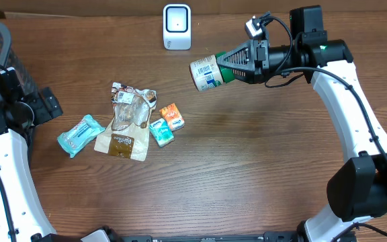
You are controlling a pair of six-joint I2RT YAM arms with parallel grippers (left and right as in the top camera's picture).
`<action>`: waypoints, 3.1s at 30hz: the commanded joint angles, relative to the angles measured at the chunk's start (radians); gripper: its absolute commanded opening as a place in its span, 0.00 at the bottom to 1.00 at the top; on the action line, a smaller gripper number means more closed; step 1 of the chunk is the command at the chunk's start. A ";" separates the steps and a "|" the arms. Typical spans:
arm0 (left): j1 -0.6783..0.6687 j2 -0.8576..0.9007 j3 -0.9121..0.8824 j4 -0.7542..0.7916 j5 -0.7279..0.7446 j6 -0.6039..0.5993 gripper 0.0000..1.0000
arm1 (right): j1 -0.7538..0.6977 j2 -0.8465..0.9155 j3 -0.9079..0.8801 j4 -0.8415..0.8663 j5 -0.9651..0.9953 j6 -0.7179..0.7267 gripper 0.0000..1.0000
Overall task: Scan the item barcode
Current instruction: 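Bring the jar to the white barcode scanner with the right gripper, then carry the green-capped jar right and set it down on the table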
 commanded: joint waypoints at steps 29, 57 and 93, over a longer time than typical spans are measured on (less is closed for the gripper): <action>0.012 -0.013 0.004 0.005 -0.014 -0.007 1.00 | 0.422 0.064 -0.003 0.600 1.580 -0.364 0.40; 0.012 -0.013 0.004 0.005 -0.014 -0.007 0.99 | 0.363 0.548 -0.002 1.551 1.477 -1.292 0.33; 0.012 -0.013 0.004 0.005 -0.014 -0.006 1.00 | 0.428 0.309 0.002 1.202 1.267 -0.754 0.46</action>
